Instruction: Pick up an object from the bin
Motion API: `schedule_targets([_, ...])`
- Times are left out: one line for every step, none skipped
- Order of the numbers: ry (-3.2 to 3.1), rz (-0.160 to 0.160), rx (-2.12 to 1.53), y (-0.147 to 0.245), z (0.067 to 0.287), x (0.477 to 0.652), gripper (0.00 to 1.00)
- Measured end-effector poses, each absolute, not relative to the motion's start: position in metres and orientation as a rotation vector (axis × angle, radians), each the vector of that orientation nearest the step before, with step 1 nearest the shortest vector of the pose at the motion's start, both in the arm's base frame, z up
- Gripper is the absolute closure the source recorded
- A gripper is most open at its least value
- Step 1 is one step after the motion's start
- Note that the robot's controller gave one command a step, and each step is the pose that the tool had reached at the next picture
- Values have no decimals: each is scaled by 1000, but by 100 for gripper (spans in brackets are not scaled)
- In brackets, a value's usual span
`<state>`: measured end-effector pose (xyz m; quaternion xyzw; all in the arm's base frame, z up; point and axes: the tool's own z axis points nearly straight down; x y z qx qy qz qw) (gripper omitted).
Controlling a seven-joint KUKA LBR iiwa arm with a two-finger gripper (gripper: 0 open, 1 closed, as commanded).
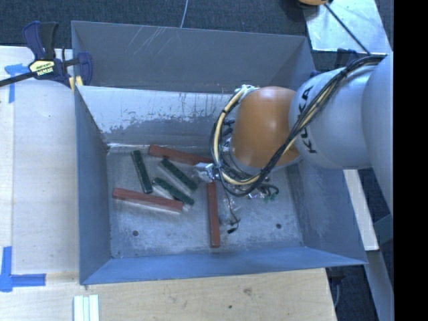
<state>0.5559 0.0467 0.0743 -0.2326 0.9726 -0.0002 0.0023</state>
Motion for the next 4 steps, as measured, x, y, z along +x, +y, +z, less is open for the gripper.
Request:
schedule_targets([2889, -1, -1221, 62, 71, 575, 100])
schedule_targets([2890, -1, -1221, 62, 71, 575, 100])
schedule_targets([2892, 0, -1221, 62, 74, 574, 100])
schedule_targets([2894, 1, -1220, 62, 84, 574, 100])
